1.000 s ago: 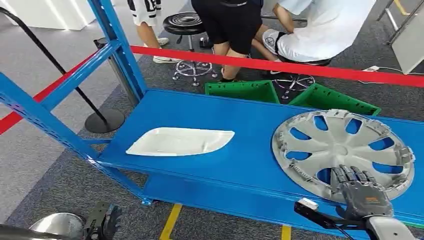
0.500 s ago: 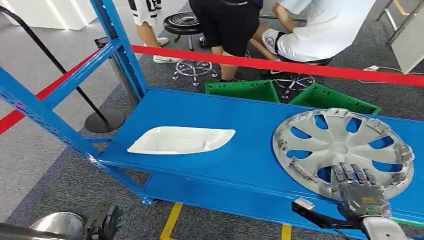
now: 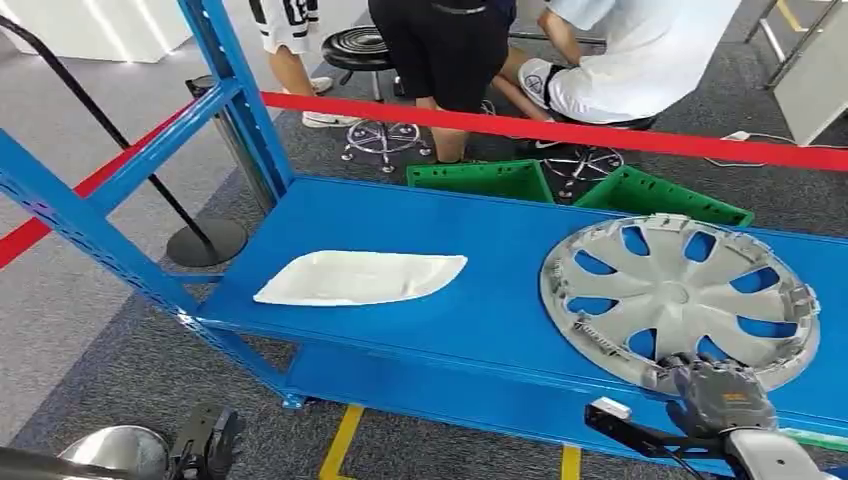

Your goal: Take the parts from the cabinet and place them on the table.

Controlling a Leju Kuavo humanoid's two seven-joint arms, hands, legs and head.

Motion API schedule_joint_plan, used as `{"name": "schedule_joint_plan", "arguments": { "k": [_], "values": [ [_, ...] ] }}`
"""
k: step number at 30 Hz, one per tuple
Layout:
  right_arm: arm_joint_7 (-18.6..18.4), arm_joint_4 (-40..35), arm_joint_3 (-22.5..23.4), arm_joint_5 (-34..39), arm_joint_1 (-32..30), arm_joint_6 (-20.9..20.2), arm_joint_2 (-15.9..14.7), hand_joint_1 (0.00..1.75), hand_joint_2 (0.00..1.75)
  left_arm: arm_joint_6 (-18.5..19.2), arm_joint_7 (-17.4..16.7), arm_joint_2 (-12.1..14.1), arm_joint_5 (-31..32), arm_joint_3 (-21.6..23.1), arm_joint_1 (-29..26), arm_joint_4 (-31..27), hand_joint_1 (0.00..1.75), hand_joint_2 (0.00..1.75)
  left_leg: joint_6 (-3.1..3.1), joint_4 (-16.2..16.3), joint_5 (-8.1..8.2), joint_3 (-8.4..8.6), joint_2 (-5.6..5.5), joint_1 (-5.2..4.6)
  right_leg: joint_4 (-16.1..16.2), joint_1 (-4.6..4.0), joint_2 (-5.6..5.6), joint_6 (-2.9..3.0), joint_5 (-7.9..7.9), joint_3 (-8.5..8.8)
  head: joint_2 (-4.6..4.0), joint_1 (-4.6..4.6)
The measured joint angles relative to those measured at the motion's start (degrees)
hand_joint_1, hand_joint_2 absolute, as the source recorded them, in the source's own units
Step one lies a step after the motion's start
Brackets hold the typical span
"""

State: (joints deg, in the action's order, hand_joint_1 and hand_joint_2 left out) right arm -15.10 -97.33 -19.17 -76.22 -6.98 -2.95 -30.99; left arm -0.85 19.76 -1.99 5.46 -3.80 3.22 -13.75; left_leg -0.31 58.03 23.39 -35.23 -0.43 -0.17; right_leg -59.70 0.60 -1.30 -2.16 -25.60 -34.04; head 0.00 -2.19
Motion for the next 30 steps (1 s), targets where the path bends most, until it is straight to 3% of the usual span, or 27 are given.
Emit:
{"name": "schedule_joint_plan", "arguments": {
  "k": [17,25,26,27,28,29,30],
  "values": [
    [0.07,0.42,0.05,0.57,0.76,-0.22,0.00,1.75,1.75,0.00,0.13,0.00,0.00,-0.15,0.00,0.00,0.00,0.00,0.01,0.00,-0.40,-0.39,-0.01,-0.01,0.02,0.02,0.01,-0.13,0.40,-0.36,0.00,-0.02],
    [1.86,-0.09,0.42,11.26,2.04,-6.03,-0.68,1.75,1.75,0.04,0.28,0.02,0.11,-0.22,0.00,0.00,0.00,0.00,0.11,0.00,-0.48,-0.41,-0.01,-0.01,0.02,0.02,0.07,-0.14,0.42,-0.40,0.00,-0.02],
    [1.97,-0.53,0.44,13.06,2.18,-6.87,-1.14,0.33,1.75,0.11,0.26,0.04,0.15,-0.24,0.00,0.00,0.00,0.00,0.11,0.00,-0.48,-0.41,-0.02,-0.01,0.02,0.02,0.09,-0.14,0.41,-0.39,0.00,-0.02],
    [1.97,-1.18,0.44,15.22,2.28,-7.91,-1.79,0.00,1.75,0.11,0.28,0.04,0.15,-0.26,0.00,0.00,0.00,0.00,0.11,0.00,-0.48,-0.41,-0.02,-0.01,0.02,0.02,0.10,-0.14,0.41,-0.39,0.00,-0.02],
    [2.14,-1.84,0.46,17.28,2.24,-8.77,-2.51,0.00,1.75,0.11,0.28,0.04,0.15,-0.28,0.00,0.00,0.00,0.00,0.12,0.00,-0.48,-0.41,-0.03,-0.01,0.04,0.03,0.10,-0.14,0.41,-0.38,0.00,-0.02],
    [3.22,-2.82,0.48,20.47,1.97,-8.94,-3.39,1.75,1.75,0.11,0.33,0.09,0.15,-0.33,0.00,0.00,0.00,0.00,0.12,0.01,-0.48,-0.42,-0.03,-0.01,0.05,0.03,0.11,-0.15,0.41,-0.40,0.00,0.00],
    [3.63,-4.42,0.48,23.44,1.28,-9.14,-4.70,1.75,1.75,0.11,0.39,0.15,0.15,-0.39,0.00,0.00,0.00,0.00,0.12,0.01,-0.48,-0.44,-0.03,-0.02,0.06,0.05,0.12,-0.15,0.40,-0.40,0.00,-0.04]
  ]
}}
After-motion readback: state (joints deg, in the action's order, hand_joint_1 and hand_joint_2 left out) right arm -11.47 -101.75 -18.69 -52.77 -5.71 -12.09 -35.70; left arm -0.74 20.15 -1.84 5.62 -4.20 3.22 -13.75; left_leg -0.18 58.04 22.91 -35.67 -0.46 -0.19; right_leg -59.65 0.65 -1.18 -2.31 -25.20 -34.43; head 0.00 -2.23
